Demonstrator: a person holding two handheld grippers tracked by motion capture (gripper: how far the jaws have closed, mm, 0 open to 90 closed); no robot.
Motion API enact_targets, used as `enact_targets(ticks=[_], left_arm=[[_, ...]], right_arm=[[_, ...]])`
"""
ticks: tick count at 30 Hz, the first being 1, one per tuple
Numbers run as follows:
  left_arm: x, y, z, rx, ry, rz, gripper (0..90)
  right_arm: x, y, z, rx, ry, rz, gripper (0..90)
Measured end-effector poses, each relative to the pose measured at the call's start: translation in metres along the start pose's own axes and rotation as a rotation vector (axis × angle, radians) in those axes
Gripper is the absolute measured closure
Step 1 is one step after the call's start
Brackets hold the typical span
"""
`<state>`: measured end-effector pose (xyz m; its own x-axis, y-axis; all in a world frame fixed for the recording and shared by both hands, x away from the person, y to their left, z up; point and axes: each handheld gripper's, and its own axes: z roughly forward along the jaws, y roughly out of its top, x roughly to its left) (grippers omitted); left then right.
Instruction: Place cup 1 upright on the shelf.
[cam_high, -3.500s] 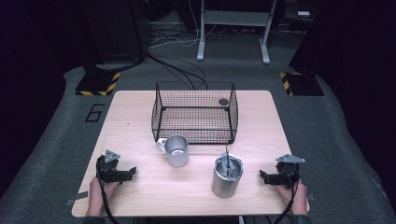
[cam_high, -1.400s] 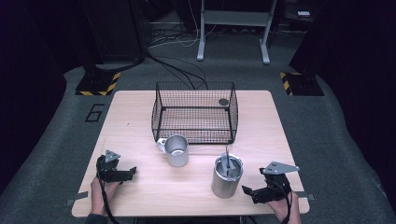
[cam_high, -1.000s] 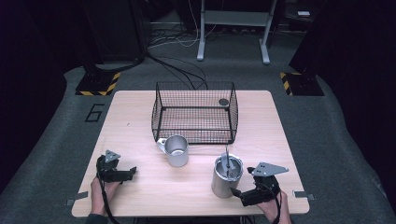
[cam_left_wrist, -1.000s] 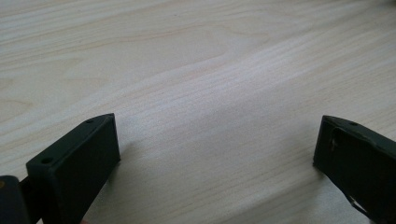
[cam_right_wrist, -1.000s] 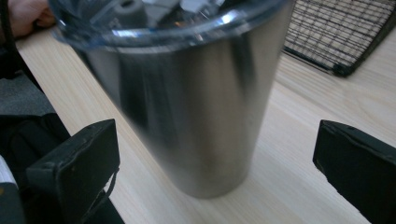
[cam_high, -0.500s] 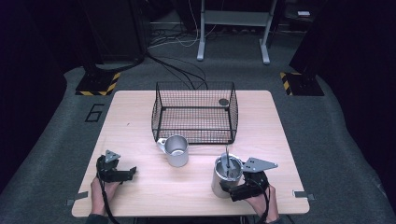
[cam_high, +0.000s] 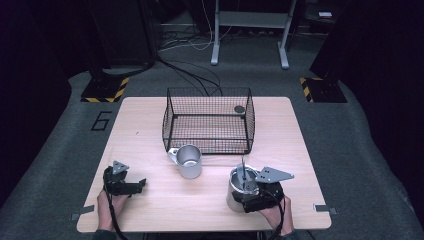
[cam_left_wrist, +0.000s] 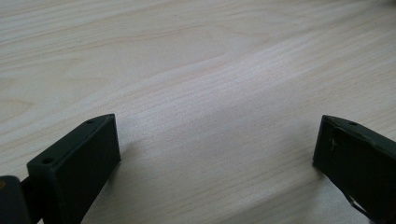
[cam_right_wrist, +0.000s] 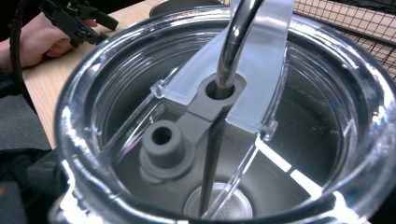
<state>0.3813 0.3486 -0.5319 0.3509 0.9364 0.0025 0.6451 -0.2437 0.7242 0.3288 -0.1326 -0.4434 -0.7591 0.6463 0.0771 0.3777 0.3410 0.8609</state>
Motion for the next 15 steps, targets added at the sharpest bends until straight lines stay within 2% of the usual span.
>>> enact_targets(ticks=[5,9,15], left_arm=[[-0.0001,0.0001,0.0,0.0,0.001,-0.001,0.4],[-0.0001,0.0001,0.0001,0.0,0.001,-0.001,0.4],[-0.0009,0.0001,0.0007,-0.008,0.01,-0.004,0.5]], right_arm=[[0.0021,0.001,0.0016,-0.008,-0.013,-0.017,1.7],[0.0064,0.0018,0.0005,-0.018,-0.051,-0.049,3.0],[0.0074,0.0001,-0.0001,-0.037,-0.065,-0.054,3.3]])
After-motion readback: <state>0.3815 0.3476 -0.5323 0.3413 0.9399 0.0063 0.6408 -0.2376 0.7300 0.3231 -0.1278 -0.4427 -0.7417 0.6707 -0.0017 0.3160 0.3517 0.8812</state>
